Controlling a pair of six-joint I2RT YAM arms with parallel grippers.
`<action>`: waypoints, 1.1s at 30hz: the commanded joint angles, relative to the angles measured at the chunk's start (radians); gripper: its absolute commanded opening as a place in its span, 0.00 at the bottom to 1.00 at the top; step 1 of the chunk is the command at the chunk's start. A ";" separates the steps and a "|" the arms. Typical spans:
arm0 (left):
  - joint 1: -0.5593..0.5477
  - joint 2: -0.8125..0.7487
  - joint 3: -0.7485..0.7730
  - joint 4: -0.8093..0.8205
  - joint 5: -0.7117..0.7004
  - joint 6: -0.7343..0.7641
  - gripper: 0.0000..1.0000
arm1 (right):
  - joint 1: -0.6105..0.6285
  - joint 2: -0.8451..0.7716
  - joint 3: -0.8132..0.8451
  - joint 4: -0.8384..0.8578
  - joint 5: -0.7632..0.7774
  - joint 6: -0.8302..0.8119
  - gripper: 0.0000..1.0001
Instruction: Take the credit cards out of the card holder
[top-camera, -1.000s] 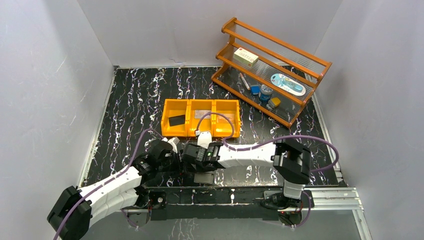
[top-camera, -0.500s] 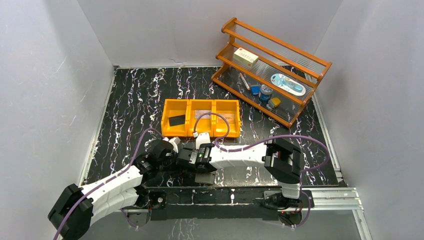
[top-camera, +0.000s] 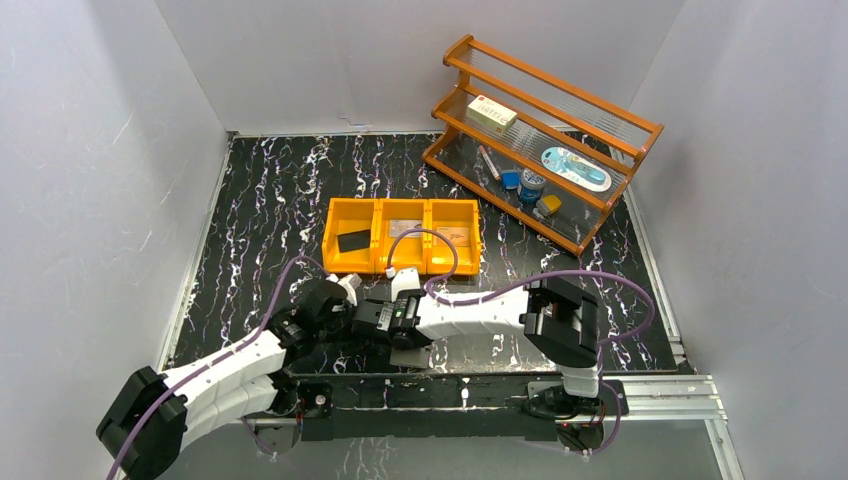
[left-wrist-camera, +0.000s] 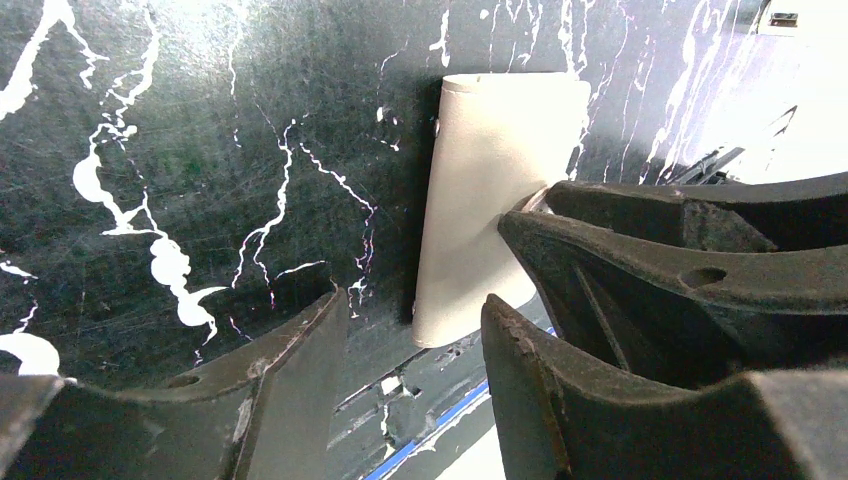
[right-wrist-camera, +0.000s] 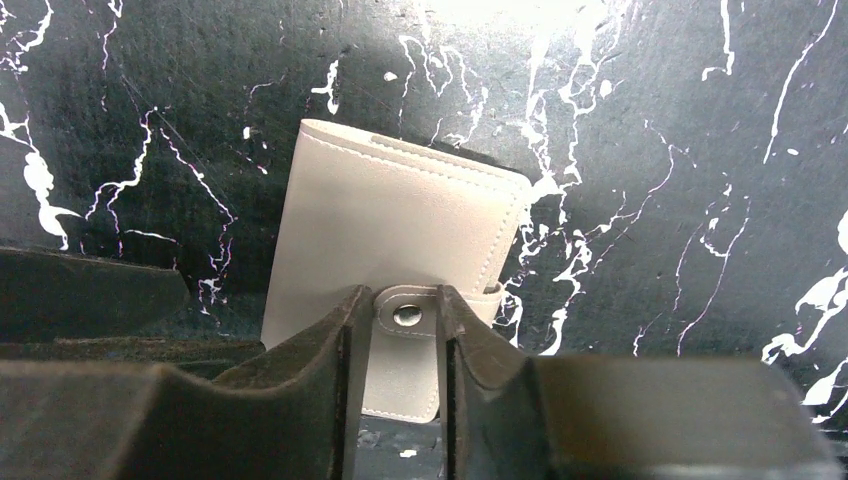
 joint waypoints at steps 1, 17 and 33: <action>0.000 0.029 0.001 -0.064 -0.005 0.034 0.51 | 0.013 0.005 -0.030 -0.037 0.008 0.041 0.32; -0.002 0.048 0.002 -0.067 -0.001 0.046 0.51 | -0.007 -0.205 -0.201 0.285 -0.035 -0.022 0.05; -0.003 0.025 0.035 -0.101 -0.021 0.062 0.54 | -0.176 -0.540 -0.625 0.558 -0.212 0.041 0.16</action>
